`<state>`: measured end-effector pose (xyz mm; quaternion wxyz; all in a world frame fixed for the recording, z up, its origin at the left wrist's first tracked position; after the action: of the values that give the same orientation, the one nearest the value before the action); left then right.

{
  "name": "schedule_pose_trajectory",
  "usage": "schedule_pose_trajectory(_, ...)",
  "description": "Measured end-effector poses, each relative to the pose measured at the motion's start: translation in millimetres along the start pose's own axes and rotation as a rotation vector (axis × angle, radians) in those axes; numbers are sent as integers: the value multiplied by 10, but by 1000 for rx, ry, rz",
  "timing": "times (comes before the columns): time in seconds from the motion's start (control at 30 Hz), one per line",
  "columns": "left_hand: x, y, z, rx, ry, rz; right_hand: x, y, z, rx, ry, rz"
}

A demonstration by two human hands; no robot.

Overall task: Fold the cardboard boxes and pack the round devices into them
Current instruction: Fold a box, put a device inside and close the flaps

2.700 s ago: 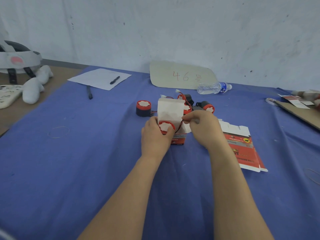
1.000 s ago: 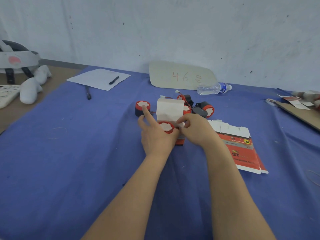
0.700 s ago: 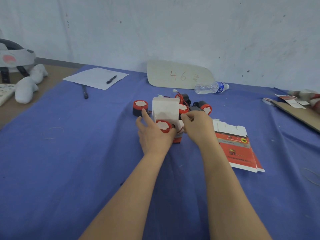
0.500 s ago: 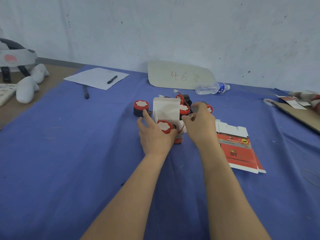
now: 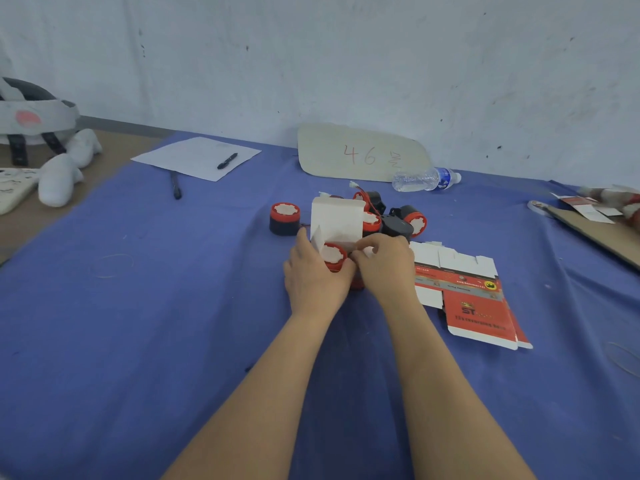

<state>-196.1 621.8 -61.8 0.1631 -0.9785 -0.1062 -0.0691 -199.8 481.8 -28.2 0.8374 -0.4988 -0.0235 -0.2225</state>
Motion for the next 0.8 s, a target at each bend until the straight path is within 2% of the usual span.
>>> schedule_pose_trajectory(0.17, -10, -17, -48, -121, 20, 33, 13, 56, -12, 52, 19, 31)
schedule_pose_trajectory(0.3, -12, -26, -55, -336, -69, 53, 18, 51, -19, -146, -11, 67)
schedule_pose_trajectory(0.37, -14, -38, -19, -335, -89, 48, 6, 69, -29, -184, -31, 107)
schedule_pose_trajectory(0.43, -12, -40, -3, -250, -56, 57, -1, 103, -10, -93, -76, 132)
schedule_pose_trajectory(0.5, 2, -36, 13, -199, -34, 64, -9, 56, 5, 118, -76, 79)
schedule_pose_trajectory(0.6, 12, -24, 23, -195, -42, 74, 19, -106, -168, 384, 92, -55)
schedule_pose_trajectory(0.7, 27, -33, 40, -235, -51, 56, 17, -48, -348, 576, 272, 20)
schedule_pose_trajectory(0.8, 27, -46, 33, -276, -44, 37, 31, -70, -222, 556, 116, 25)
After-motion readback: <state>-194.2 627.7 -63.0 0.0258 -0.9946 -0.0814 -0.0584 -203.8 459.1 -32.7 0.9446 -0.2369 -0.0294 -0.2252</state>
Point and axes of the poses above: each hand's wrist, its own x-axis towards the middle knuckle, its own y-axis out of the palm, z = x × y, the point moved 8 cm from there along x, towards the middle knuckle, and after that the axes turned 7 degrees about -x, right-handed, at the moved point
